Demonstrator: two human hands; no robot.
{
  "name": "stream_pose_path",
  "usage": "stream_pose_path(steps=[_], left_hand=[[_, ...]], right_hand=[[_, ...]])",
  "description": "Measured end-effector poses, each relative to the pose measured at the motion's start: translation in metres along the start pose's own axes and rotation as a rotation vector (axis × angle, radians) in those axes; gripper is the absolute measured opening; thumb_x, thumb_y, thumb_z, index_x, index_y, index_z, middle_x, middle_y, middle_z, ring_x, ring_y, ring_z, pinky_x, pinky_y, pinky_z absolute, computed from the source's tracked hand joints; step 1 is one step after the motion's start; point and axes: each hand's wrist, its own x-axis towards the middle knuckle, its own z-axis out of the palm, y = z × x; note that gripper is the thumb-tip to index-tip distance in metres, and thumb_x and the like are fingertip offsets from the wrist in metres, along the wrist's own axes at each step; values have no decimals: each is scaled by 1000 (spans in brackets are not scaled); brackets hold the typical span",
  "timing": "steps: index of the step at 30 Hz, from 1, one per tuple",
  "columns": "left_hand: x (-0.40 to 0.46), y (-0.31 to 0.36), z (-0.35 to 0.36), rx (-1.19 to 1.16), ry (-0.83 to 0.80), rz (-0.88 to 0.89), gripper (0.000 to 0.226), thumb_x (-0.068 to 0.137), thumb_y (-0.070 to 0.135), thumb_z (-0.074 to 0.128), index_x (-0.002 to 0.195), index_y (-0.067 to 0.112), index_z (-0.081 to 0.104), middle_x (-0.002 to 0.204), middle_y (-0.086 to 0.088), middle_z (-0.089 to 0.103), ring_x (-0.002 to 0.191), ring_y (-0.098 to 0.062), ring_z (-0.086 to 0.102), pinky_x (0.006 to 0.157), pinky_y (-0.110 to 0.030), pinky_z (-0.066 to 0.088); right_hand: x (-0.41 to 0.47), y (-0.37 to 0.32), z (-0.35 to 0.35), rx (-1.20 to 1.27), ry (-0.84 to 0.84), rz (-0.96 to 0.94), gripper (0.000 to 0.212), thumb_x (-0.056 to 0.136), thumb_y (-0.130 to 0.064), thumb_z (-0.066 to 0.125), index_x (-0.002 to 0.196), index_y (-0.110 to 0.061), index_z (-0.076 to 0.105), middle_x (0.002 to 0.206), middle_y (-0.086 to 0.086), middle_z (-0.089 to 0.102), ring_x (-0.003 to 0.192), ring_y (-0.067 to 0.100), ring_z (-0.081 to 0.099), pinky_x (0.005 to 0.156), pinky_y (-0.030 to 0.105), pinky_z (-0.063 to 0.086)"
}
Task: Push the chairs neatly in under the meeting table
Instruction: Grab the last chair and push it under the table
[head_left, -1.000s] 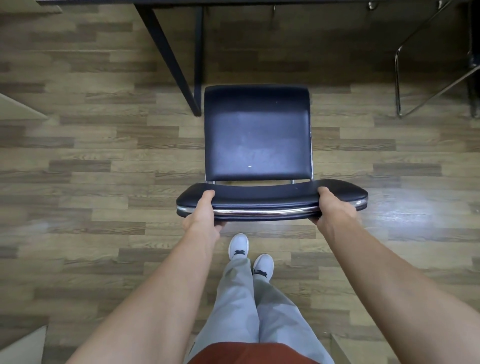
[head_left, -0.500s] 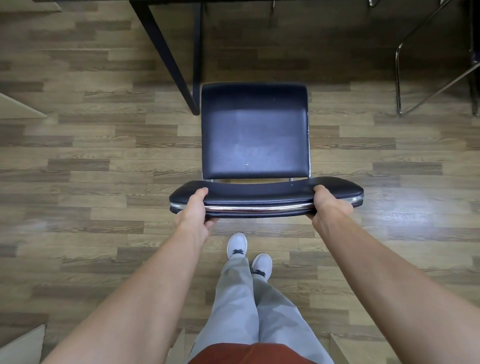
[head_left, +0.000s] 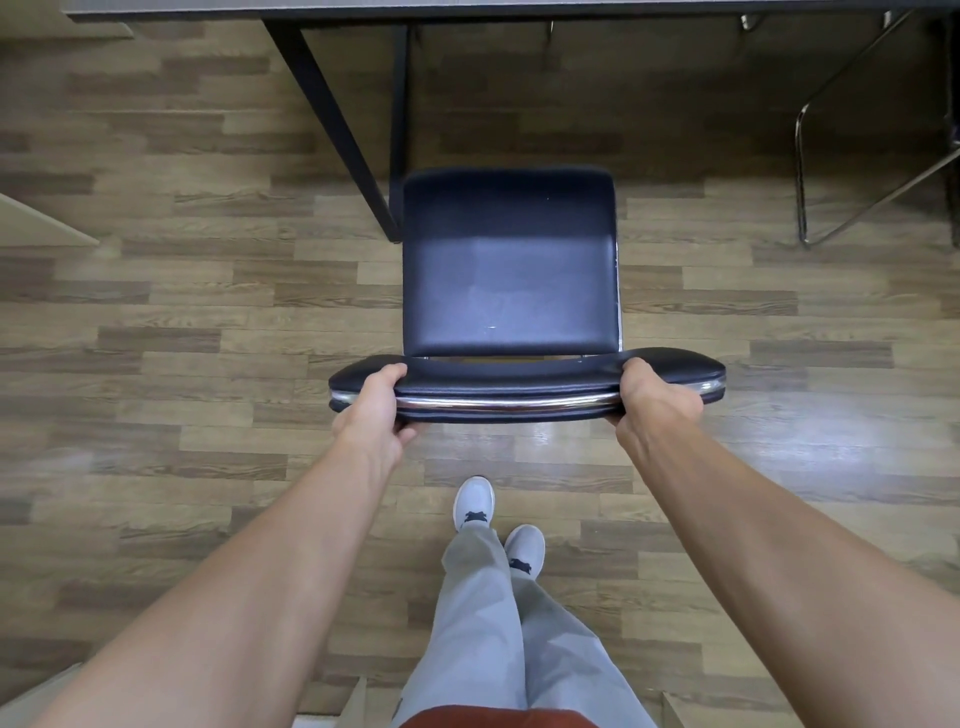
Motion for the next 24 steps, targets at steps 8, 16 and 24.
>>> stream_pose_path(steps=[8, 16, 24], left_hand=[[8, 36, 22, 14, -17, 21, 53, 74, 27, 80, 122, 11, 62, 102, -6, 72, 84, -21, 72, 53, -34, 59], [23, 82, 52, 22, -24, 27, 55, 74, 25, 80, 124, 11, 59, 104, -7, 71, 85, -20, 71, 60, -36, 62], [34, 124, 82, 36, -17, 38, 56, 72, 26, 80, 121, 10, 59, 104, -8, 71, 88, -23, 71, 76, -44, 62]], right_hand=[[-2, -24, 30, -3, -4, -11, 46, 68, -21, 69, 109, -10, 51, 92, 3, 61, 74, 23, 62, 73, 47, 60], [1, -58, 68, -14, 43, -13, 42, 68, -19, 68, 106, -8, 51, 79, 1, 56, 68, 21, 59, 73, 46, 60], [2, -94, 103, 7, 54, -10, 46, 67, -19, 66, 109, -7, 52, 78, -2, 55, 66, 17, 58, 71, 45, 60]])
